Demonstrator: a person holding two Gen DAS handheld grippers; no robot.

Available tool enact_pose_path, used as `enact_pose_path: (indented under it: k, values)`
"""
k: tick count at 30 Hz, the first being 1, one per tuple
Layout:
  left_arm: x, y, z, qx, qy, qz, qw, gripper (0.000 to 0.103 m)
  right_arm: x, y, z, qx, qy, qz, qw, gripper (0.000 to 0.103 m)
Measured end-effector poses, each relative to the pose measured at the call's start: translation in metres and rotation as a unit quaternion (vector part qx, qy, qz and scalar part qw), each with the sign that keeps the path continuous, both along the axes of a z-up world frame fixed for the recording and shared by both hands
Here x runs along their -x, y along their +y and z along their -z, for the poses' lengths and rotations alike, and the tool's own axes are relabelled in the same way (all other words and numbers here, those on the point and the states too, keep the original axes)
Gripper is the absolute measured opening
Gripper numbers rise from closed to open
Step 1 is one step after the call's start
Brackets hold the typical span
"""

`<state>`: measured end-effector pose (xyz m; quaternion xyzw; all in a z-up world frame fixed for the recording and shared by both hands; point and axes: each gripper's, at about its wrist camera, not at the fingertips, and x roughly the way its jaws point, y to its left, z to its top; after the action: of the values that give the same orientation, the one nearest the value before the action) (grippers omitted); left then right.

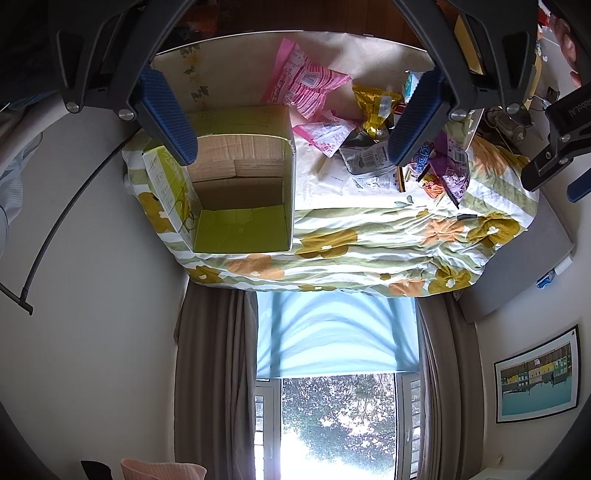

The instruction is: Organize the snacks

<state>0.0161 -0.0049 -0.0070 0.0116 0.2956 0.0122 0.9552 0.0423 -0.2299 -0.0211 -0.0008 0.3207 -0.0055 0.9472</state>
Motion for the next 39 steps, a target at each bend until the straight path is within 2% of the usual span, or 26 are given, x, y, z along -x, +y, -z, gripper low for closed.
enact_pose_path:
  k: [28,34,39]
  values:
    - [0.000,-0.003,0.001,0.001,0.004,-0.008,1.0000,0.102,-0.004,0.004,0.000,-0.003,0.001,-0.008,1.000,0.103]
    - [-0.005,-0.002,0.005,0.010,0.020,-0.024,0.9995,0.102,-0.012,-0.001,0.003,-0.013,0.015,-0.026,0.999,0.103]
    - [-0.011,0.002,0.019,0.015,0.033,-0.046,0.9983,0.102,-0.023,-0.001,0.014,-0.021,0.024,-0.058,0.998,0.103]
